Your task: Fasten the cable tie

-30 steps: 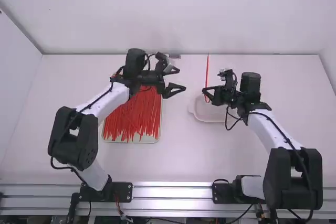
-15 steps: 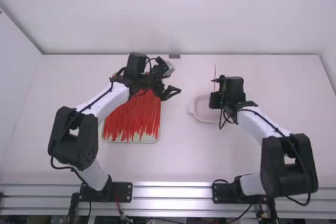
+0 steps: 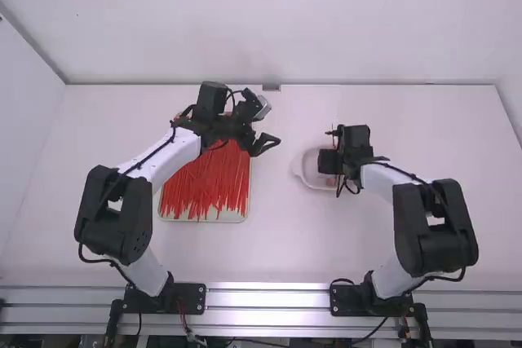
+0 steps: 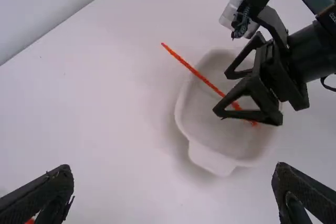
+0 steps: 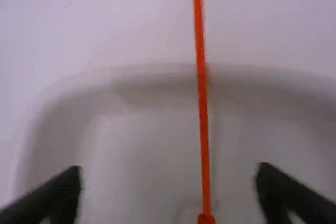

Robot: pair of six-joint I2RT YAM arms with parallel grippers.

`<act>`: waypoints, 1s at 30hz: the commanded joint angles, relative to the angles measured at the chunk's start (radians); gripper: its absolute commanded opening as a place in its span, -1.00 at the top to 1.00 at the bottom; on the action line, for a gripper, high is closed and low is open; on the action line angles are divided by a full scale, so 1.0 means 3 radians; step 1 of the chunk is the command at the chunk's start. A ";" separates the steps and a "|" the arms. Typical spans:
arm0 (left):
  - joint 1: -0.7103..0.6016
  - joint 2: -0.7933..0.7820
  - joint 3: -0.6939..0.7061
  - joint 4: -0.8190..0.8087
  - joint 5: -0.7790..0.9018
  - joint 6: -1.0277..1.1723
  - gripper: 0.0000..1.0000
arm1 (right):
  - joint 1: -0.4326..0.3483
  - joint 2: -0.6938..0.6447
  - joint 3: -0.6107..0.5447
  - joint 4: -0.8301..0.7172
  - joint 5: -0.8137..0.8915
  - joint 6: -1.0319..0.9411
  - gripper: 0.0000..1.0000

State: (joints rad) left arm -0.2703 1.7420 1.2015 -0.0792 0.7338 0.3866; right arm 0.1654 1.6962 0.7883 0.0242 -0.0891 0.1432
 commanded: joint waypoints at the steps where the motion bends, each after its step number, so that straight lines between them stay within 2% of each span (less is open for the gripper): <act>1: -0.0013 0.0009 0.0014 -0.0024 0.0032 0.0014 -0.98 | 0.0053 -0.0104 0.0089 -0.0005 0.0131 -0.0005 -0.97; 9: -0.0015 -0.0019 0.0015 -0.0065 0.0028 -0.0216 -0.98 | 0.0084 -0.0337 0.0268 -0.0315 0.0125 0.0031 -0.96; 21: -0.0015 -0.0463 0.0058 -0.0638 0.0018 -0.0231 -0.98 | 0.0084 -0.1118 0.0281 -0.0963 0.0114 0.0117 -0.97; 30: 0.0280 -0.0766 -0.0237 -0.0353 -0.0278 -0.0514 -0.81 | -0.0218 -0.1428 -0.0020 -0.0666 0.0297 -0.0186 -0.79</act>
State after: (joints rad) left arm -0.2134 1.5463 1.1564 -0.1879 0.6830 0.2676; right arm 0.1169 1.2987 0.8070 -0.1795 -0.0196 0.1223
